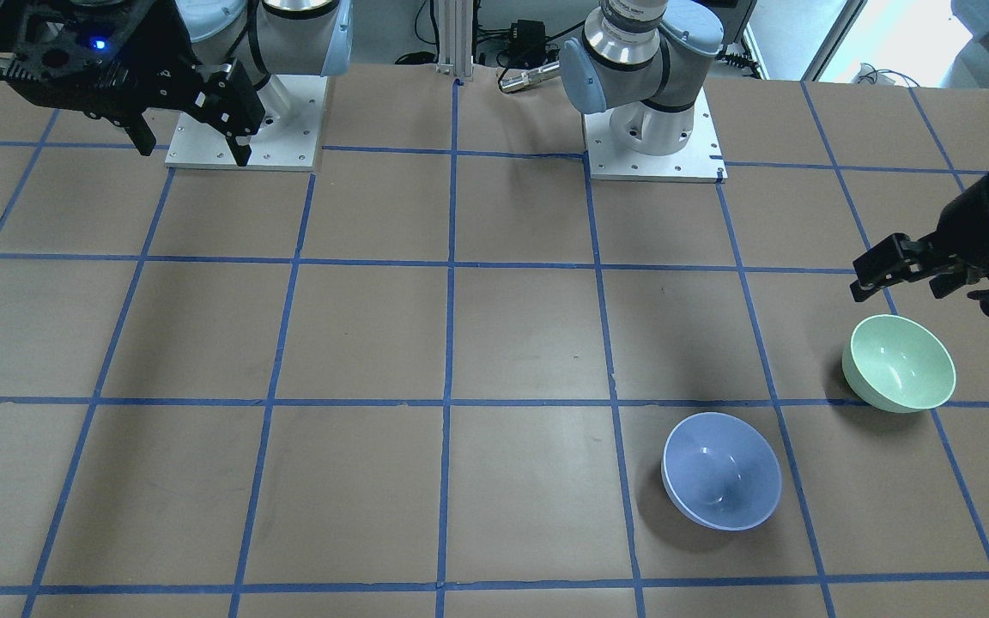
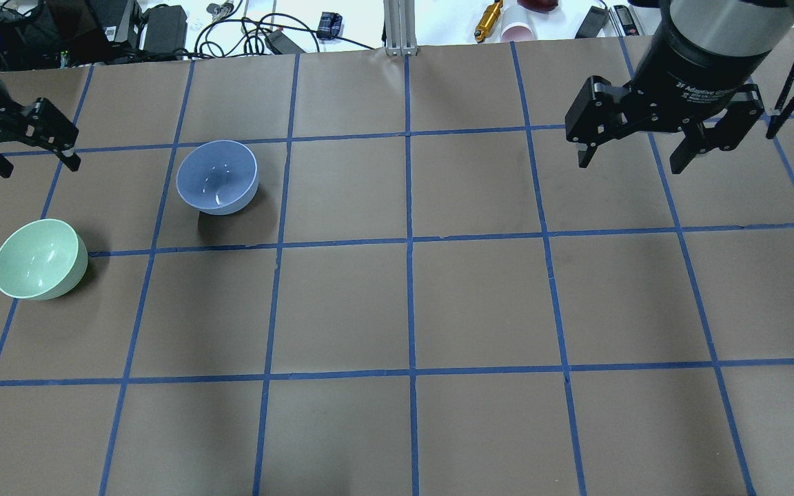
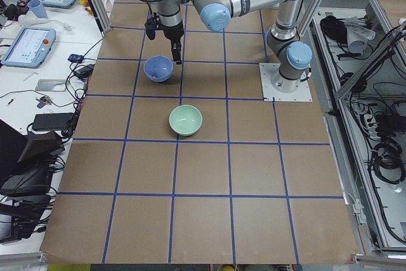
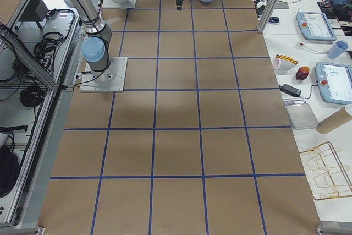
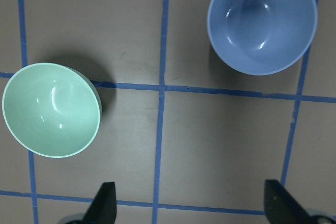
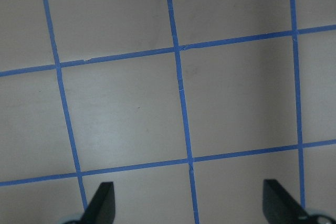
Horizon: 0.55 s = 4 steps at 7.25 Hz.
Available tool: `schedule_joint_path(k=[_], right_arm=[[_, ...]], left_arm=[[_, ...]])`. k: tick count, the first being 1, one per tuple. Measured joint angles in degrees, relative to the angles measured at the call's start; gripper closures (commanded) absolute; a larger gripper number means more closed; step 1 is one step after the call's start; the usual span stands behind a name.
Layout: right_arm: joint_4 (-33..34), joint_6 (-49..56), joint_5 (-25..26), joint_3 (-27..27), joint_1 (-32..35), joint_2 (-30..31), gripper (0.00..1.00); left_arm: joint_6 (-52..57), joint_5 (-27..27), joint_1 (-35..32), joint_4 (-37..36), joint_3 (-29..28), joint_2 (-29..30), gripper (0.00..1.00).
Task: Stack green bowl on blue bowl
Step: 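Move the left gripper down toward the pale green bowl's rim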
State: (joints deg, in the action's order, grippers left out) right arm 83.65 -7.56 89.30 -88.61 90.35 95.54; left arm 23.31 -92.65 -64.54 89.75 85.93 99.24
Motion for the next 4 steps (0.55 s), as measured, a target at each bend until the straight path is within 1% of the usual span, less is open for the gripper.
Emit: schedule_joint_path(k=[2, 4], right_arm=[[-0.01, 0.00, 0.00, -0.04, 0.00, 0.00, 0.00], [0.02, 0.00, 0.00, -0.04, 0.00, 0.00, 0.00]], left_arm=[[11.11, 0.01, 7.15, -4.87, 2.90, 1.62, 0.00], [21.10, 0.37, 12.88, -12.94, 5.80, 4.14, 0.00]])
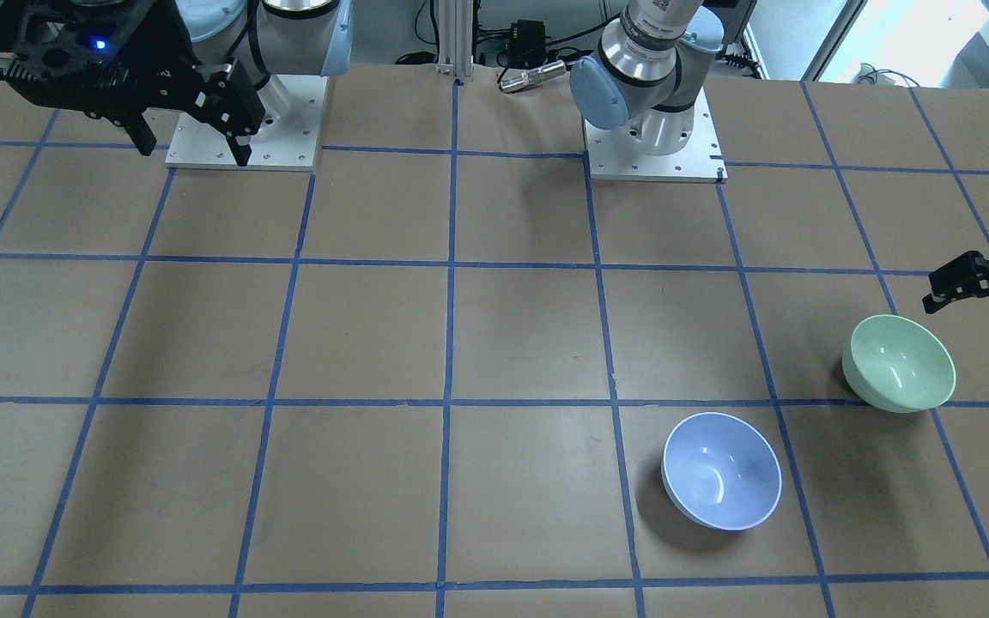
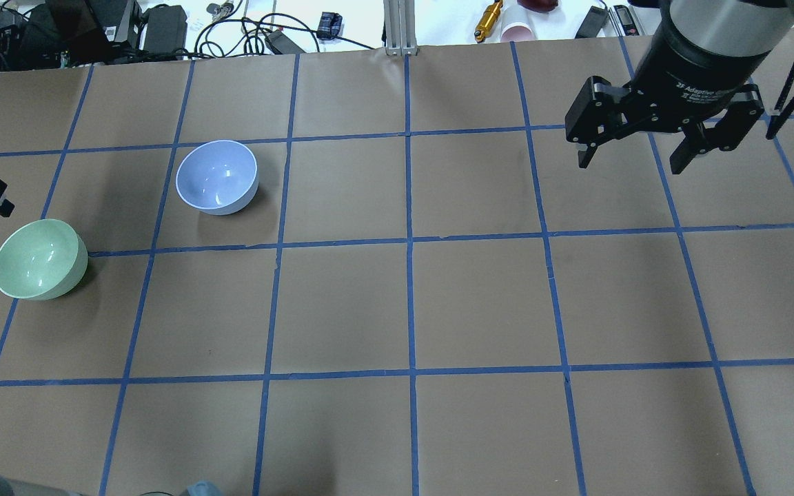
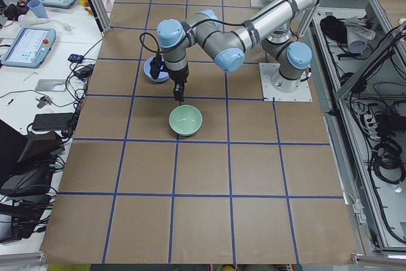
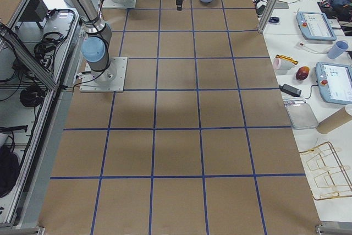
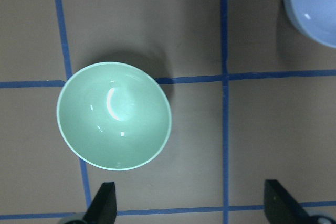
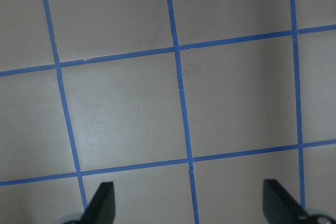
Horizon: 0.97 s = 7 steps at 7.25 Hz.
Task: Stack green bowl on blue bowl
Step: 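Move the left gripper down toward the pale green bowl's rim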
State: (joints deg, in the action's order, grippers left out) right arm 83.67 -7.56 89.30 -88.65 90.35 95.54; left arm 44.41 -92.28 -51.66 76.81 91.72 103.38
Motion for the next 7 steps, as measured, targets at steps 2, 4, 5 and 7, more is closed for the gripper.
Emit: schedule_joint_path(k=[2, 4, 5, 7], right_arm=[[0.00, 0.00, 0.00, -0.02, 0.00, 0.00, 0.00], [-0.02, 0.00, 0.00, -0.02, 0.00, 0.00, 0.00], [-0.05, 0.00, 0.00, -0.01, 0.00, 0.00, 0.00], [-0.08, 0.00, 0.00, -0.01, 0.00, 0.00, 0.00]], left_arm=[[6.66, 0.89, 3.81, -6.45, 1.31, 3.20, 0.00], [10.78, 2.81, 5.70, -10.01, 1.55, 6.57, 0.00], [11.48, 3.77, 6.17, -11.42, 1.56, 8.10, 0.00], [12.25, 5.04, 6.51, -13.81, 1.66, 10.77, 0.00]])
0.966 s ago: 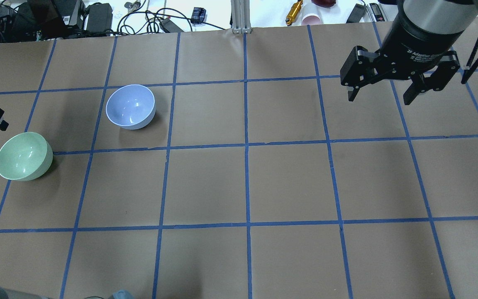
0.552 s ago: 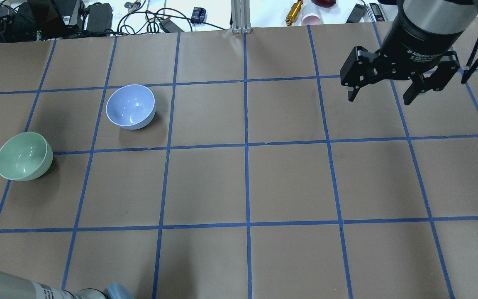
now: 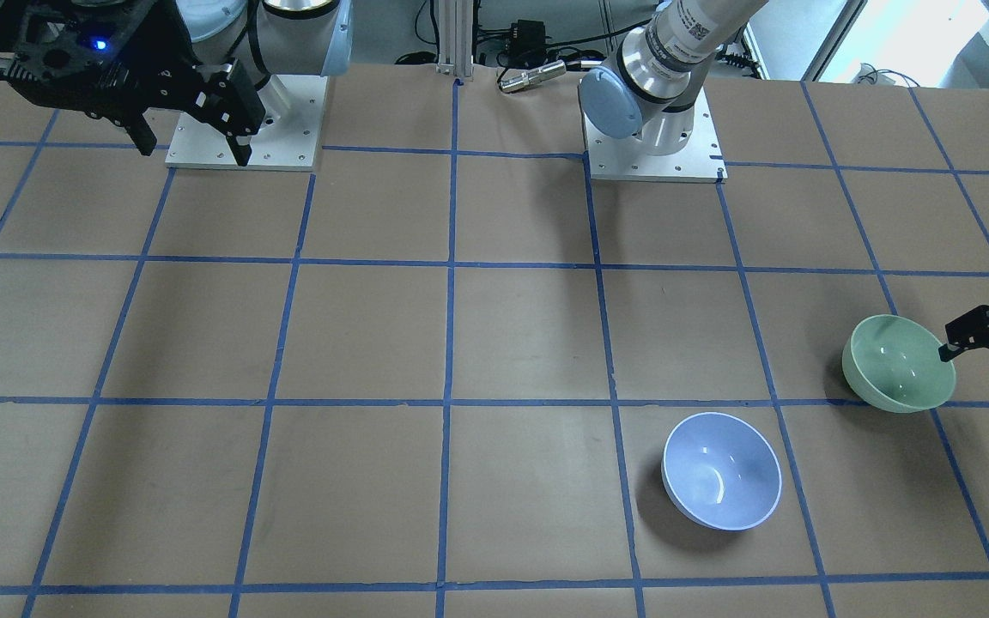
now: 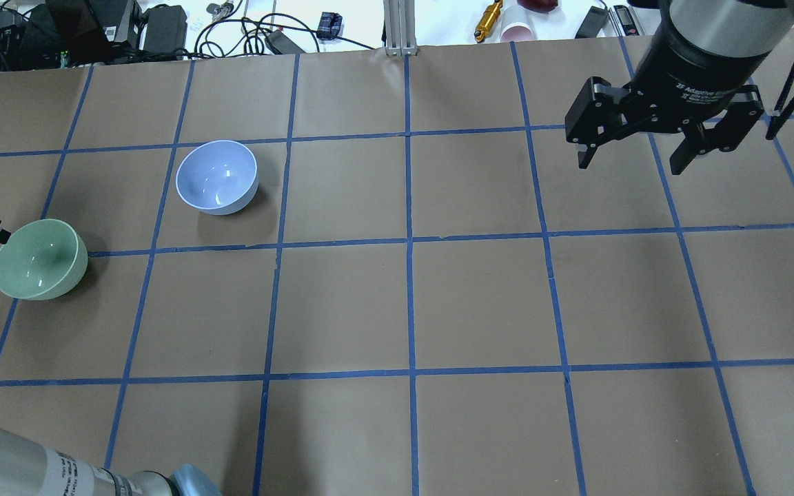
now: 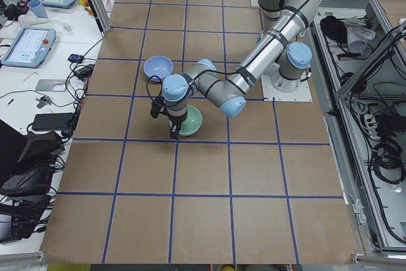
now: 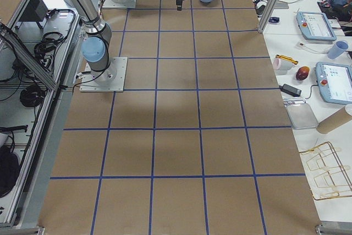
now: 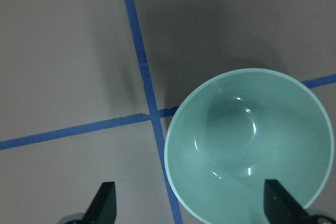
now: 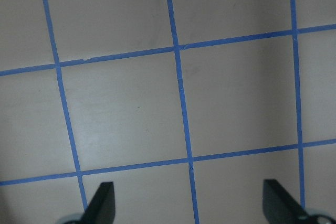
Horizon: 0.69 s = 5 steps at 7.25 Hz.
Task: Stack green bowl on blue bowl
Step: 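Lower the left gripper onto the green bowl rim and close it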
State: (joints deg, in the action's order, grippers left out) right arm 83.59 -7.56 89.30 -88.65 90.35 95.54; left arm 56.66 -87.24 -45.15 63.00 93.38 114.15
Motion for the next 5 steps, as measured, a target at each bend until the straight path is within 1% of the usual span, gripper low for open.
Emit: schedule_joint_path(k=[3, 5], right_arm=[[0.05, 0.00, 0.00, 0.04, 0.00, 0.00, 0.00], [0.02, 0.00, 0.00, 0.03, 0.00, 0.00, 0.00]], left_arm=[[0.16, 1.01, 0.98, -0.87, 0.04, 3.00, 0.00], [0.08, 1.15, 2.31, -1.40, 1.20, 4.38, 0.00]])
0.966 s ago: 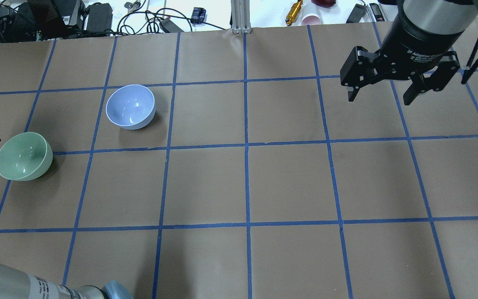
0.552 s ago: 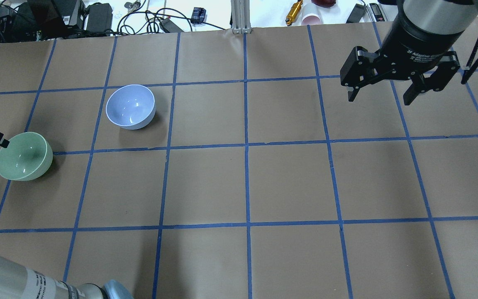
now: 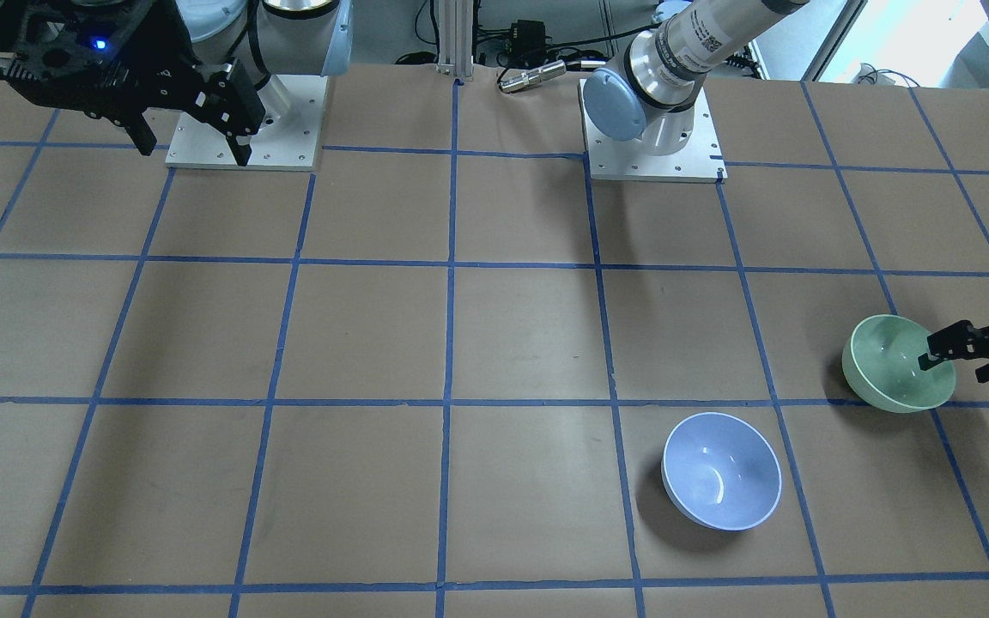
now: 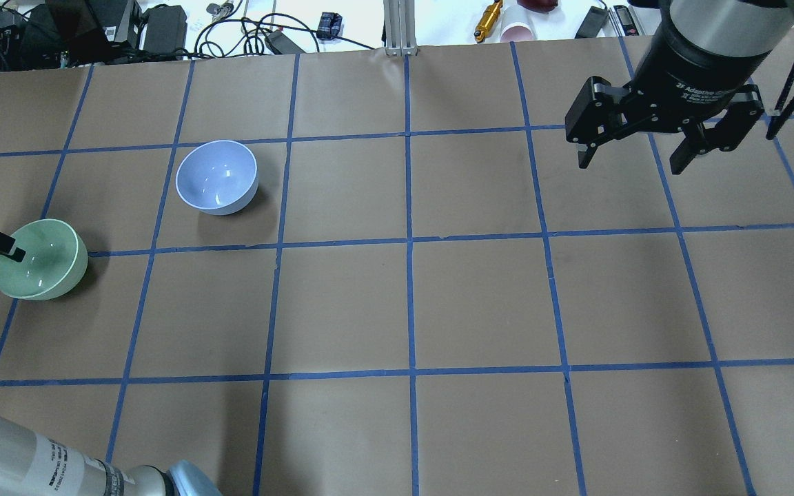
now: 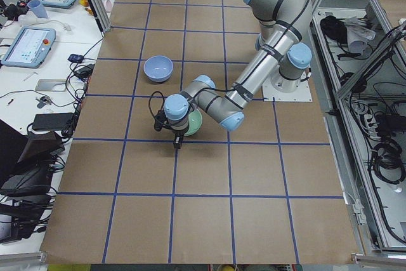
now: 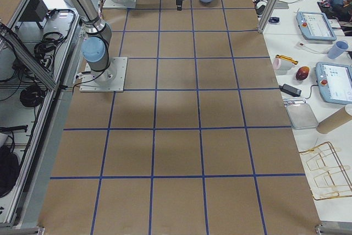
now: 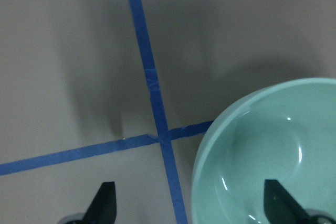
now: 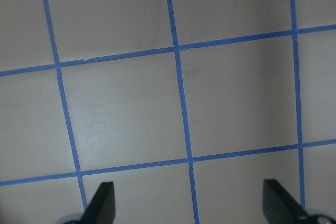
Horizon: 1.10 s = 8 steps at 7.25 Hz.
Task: Stack green bowl on blue bowl
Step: 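Lower the left gripper onto the green bowl rim and close it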
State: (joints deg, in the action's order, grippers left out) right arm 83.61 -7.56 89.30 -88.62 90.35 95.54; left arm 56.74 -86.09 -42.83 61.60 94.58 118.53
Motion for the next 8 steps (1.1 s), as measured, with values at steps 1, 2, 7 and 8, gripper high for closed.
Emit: schedule_joint_path(k=[1, 2, 7, 8], right_arm=[[0.03, 0.00, 0.00, 0.01, 0.00, 0.00, 0.00], [0.05, 0.00, 0.00, 0.00, 0.00, 0.00, 0.00], [0.03, 0.00, 0.00, 0.02, 0.00, 0.00, 0.00], [0.05, 0.00, 0.00, 0.02, 0.00, 0.00, 0.00]], left_arm=[[-0.15, 0.11, 0.29, -1.14, 1.31, 0.19, 0.00], [-0.29, 0.37, 0.46, -2.38, 2.54, 0.29, 0.01], [-0.20, 0.39, 0.50, -2.90, 3.71, 0.38, 1.00], [-0.16, 0.54, 0.48, -2.85, 3.72, 0.42, 1.00]])
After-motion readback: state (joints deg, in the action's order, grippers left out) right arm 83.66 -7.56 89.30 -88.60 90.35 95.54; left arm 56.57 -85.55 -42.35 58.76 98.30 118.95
